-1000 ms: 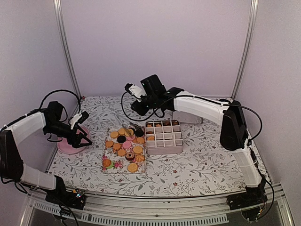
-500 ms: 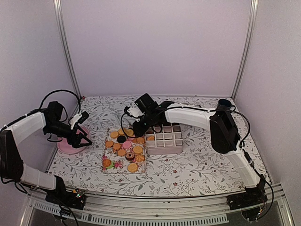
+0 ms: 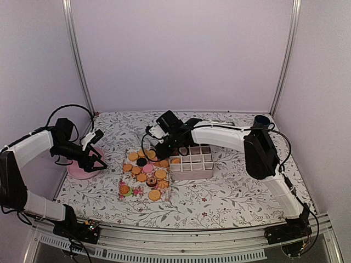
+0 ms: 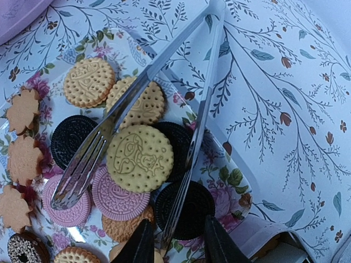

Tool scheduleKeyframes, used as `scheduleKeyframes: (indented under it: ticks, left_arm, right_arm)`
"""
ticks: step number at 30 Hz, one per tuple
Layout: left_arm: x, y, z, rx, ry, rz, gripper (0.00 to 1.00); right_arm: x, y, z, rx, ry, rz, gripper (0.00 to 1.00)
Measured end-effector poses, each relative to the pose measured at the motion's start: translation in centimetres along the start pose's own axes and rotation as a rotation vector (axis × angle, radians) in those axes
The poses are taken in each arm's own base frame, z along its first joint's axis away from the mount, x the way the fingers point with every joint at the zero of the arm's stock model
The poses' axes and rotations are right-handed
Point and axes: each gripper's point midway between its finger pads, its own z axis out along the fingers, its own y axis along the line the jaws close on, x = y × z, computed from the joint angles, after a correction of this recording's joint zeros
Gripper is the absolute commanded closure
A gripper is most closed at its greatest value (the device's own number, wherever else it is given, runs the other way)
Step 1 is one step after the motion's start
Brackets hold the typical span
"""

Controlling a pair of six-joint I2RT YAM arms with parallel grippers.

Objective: Pack the cookies
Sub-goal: Pick up the clamp from the plate, then pass from the right arm to the left

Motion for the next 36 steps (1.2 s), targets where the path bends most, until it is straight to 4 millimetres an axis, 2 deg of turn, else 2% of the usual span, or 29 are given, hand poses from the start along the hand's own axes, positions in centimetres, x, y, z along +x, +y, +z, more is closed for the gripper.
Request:
scheduleKeyframes:
  ticks: [2,5,14,17,20,23,27,32,36]
  left_arm:
    - [0.0,0.0,0.0,0.0,0.0,-0.001,0.13]
    - [0.0,0.0,0.0,-0.001,0.0,-0.001,0.13]
    - [0.0,0.0,0.0,0.0,0.0,0.0,0.13]
    - [0.0,0.0,0.0,0.001,-0.001,-0.001,0.13]
    - [-0.1,-0.1,0.0,0.005,-0.005,-0.001,0.09]
    - [-0.4,-0.3,-0.1,0.017,-0.021,-0.003,0.01]
    - [-1.9,-0.8,-0.8,0.039,-0.073,-0.005,0.01]
    - [-6.1,-2.1,-3.1,0.078,-0.207,0.033,0.01]
    - [-10.2,-4.4,-6.1,0.15,-0.352,0.075,0.11]
  right_arm:
    - [0.1,0.0,0.0,0.011,0.004,-0.002,0.79]
    - [0.2,0.1,0.2,0.021,0.006,0.001,1.0]
    - [-0.6,0.2,0.4,0.049,-0.031,0.027,1.0]
    - [-0.3,0.4,0.8,0.053,-0.051,0.047,1.0]
    - [-0.1,0.5,0.1,0.059,-0.077,0.081,1.0]
    - [-0.6,0.8,-1.6,0.057,-0.128,0.134,1.0]
    - [-3.5,1.5,-5.8,0.032,-0.284,0.211,1.0]
    - [-8.7,3.9,-12.4,-0.097,-0.568,0.315,1.0]
    - [-11.3,5.9,-15.4,-0.231,-0.741,0.377,1.0]
